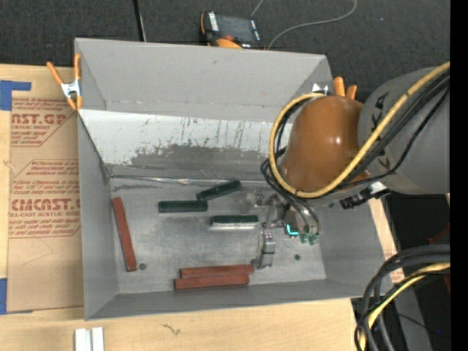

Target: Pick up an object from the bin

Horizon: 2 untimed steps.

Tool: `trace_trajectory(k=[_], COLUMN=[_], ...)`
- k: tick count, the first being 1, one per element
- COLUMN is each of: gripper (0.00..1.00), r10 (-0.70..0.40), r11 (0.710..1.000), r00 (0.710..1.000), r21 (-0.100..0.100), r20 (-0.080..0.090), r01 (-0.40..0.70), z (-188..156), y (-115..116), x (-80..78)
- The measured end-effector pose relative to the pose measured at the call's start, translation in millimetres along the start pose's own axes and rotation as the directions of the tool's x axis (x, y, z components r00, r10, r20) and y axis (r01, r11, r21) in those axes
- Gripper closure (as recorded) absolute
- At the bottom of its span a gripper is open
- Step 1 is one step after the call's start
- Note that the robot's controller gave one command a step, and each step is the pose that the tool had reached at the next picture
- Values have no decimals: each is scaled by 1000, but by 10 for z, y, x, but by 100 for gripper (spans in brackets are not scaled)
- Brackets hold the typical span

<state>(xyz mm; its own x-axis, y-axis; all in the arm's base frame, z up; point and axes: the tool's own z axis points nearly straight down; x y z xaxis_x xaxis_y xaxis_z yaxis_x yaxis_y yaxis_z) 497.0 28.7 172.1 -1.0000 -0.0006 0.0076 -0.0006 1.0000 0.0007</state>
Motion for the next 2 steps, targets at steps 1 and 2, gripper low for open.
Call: trace_trajectory(k=[1, 2], gripper=[0, 100], r10=[28, 27], r11=[1000, 1000], r00=[1000, 1000], r21=[1, 0], r20=[10, 9], r01=[-28, -27], z=[1049, 1010], y=[-275, -266], x=[-756, -749])
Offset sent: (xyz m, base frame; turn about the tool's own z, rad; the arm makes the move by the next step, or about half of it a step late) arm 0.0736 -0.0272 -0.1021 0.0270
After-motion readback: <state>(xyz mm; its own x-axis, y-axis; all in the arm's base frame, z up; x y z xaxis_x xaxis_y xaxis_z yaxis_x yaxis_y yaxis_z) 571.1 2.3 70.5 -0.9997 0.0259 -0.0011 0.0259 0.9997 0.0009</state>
